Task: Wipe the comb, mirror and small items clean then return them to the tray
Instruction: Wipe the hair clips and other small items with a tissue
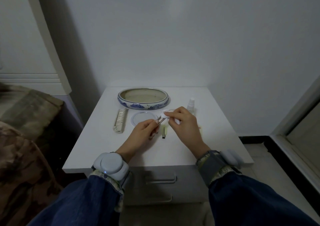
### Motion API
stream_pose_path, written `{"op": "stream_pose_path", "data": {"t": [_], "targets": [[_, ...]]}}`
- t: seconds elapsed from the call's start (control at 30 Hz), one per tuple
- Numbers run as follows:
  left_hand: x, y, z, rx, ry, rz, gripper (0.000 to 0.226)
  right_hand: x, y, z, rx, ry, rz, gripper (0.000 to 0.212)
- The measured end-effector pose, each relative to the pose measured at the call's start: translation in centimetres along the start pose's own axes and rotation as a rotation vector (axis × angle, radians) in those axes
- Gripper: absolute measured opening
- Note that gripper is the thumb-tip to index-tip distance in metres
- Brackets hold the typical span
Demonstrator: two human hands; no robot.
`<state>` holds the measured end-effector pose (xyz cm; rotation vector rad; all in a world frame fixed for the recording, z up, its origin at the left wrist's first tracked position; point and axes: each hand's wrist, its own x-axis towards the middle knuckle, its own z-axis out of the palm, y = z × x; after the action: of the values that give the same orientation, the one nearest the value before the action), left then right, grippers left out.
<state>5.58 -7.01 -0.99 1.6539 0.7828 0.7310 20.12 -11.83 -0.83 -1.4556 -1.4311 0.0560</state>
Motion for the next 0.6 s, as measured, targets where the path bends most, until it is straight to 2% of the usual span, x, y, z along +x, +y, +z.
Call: {"op": "stream_pose_path", "data": {"t": [0.27, 0.33, 0.5, 0.6], "targets": [[0.0, 0.0, -0.2, 0.019, 0.022, 0.017, 0.035, 0.3, 0.4, -0.8, 0.002, 0.111, 0.186, 0.026], [0.1, 0.0, -0.3, 0.031, 0.051, 0.022, 0.035, 0.5, -0.1, -0.9, 0.040, 0.103, 0.115, 0.026], [0.1, 0.0, -0.1, 0.065, 0.071, 0.009, 0.034, -0.2, -0.6, 0.2, 0.051, -0.089, -0.104, 0.026], [0.0, 0.2, 0.0, 0.055, 0.052, 0.013, 0.036, -0.1, 0.0, 0.3, 0.029, -0.050, -0.096, 0.025]]}}
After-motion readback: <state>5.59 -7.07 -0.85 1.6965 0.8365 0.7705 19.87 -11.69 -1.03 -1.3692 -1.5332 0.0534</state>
